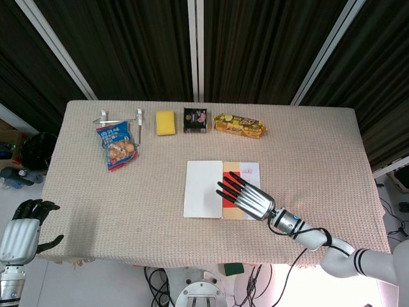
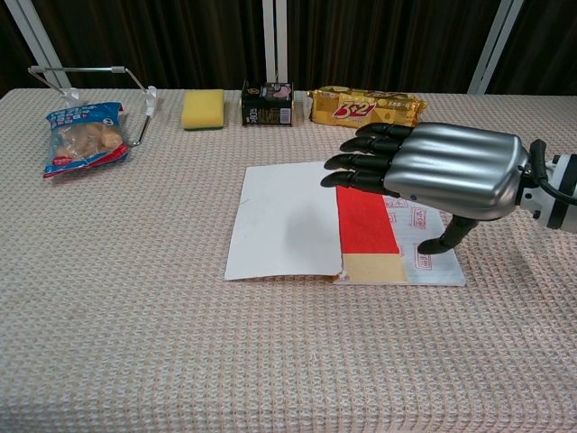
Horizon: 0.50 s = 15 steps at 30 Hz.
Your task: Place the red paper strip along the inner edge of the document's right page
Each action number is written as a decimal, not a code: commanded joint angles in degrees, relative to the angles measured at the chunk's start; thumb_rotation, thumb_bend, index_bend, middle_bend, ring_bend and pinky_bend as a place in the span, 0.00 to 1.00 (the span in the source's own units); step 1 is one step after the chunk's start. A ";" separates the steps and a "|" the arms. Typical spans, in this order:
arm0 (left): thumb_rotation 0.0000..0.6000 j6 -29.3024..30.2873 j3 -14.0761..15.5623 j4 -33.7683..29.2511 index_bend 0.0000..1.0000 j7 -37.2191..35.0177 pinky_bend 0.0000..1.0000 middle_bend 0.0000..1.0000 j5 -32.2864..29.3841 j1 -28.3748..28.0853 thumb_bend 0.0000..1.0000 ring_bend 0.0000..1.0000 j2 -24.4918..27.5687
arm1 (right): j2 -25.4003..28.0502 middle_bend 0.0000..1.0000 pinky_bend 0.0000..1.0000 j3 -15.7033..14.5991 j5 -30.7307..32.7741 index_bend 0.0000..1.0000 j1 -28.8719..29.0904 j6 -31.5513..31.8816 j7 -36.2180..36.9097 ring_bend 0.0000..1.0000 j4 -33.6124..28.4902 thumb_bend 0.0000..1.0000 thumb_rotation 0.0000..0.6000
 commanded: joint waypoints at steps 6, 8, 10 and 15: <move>1.00 -0.12 -0.09 -0.20 0.32 0.09 0.16 0.27 -0.36 0.06 0.00 0.17 0.16 | -2.86 0.01 0.00 -0.01 0.01 0.01 0.91 -1.76 1.31 0.00 4.38 0.09 1.00; 1.00 -0.24 -0.08 -0.19 0.32 0.13 0.16 0.27 -0.33 -0.02 0.00 0.17 0.10 | -3.43 0.01 0.00 -0.01 -0.05 0.01 1.14 -2.03 1.47 0.00 5.03 0.09 1.00; 1.00 -0.38 -0.08 -0.17 0.32 0.14 0.16 0.27 -0.37 -0.07 0.00 0.17 0.07 | -3.97 0.01 0.00 0.05 -0.07 0.01 1.32 -2.16 1.66 0.00 5.55 0.09 1.00; 1.00 -0.33 -0.16 -0.18 0.32 0.12 0.16 0.27 -0.46 -0.06 0.00 0.17 0.16 | -5.50 0.01 0.00 0.46 -0.38 0.01 1.98 -2.10 1.92 0.00 6.97 0.09 1.00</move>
